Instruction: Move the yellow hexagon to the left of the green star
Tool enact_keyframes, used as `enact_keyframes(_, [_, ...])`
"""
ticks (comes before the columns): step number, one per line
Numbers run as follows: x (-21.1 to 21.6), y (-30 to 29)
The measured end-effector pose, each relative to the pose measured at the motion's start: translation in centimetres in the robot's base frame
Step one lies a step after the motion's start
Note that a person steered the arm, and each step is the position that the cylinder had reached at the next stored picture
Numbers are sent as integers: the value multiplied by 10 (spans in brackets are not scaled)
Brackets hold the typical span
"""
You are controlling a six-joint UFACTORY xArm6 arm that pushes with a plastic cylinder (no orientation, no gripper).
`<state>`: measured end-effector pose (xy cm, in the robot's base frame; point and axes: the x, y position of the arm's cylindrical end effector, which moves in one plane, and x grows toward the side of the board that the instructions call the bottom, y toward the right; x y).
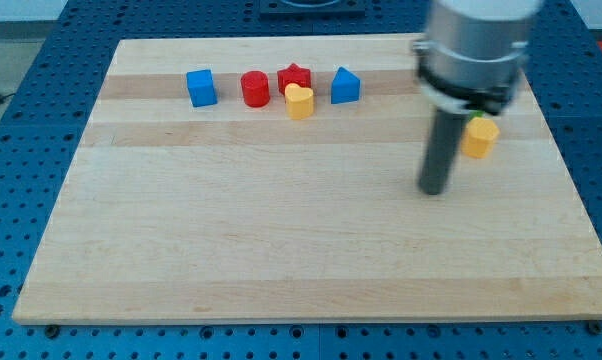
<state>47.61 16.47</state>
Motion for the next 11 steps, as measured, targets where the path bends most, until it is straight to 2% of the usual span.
enact_keyframes(1, [-10,74])
enact_keyframes(2, [-33,90])
enact_keyframes(3, [-44,83])
enact_keyframes(6, [-44,6])
enact_keyframes(8, [-54,111])
enact_keyframes(11, [-66,8])
